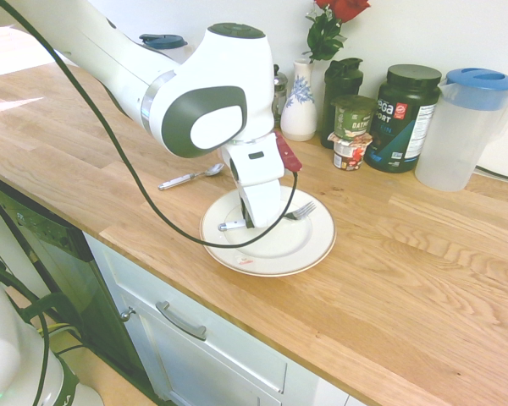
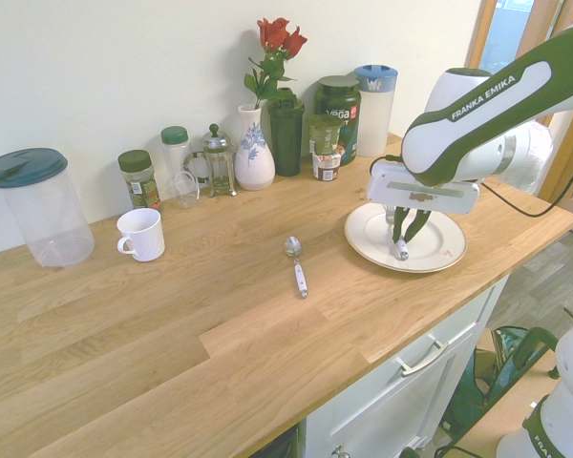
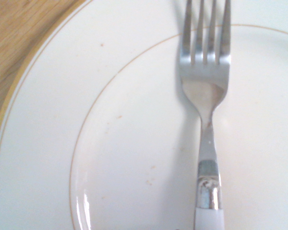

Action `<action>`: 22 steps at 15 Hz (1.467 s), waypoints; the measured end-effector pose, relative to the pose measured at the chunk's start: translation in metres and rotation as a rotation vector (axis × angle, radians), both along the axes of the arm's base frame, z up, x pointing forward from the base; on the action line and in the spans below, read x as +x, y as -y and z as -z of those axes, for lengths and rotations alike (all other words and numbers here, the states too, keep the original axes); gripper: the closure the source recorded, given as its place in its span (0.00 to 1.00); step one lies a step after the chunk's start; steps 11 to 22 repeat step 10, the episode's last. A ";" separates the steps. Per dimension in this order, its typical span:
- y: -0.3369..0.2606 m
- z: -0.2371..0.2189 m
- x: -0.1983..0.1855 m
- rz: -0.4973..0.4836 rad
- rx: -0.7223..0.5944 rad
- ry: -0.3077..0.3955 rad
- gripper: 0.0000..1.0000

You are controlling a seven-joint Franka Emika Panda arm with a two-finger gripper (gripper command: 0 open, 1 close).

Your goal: Put the fork into the plate

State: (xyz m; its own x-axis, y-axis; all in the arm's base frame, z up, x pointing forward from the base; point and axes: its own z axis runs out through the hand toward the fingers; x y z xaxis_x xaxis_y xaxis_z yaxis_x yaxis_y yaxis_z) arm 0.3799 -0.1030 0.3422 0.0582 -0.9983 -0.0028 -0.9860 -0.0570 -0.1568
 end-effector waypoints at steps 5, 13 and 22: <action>-0.001 -0.007 0.001 -0.003 -0.006 0.021 0.00; -0.003 -0.039 -0.001 -0.004 -0.022 0.101 0.00; -0.003 -0.039 -0.001 -0.004 -0.022 0.101 0.00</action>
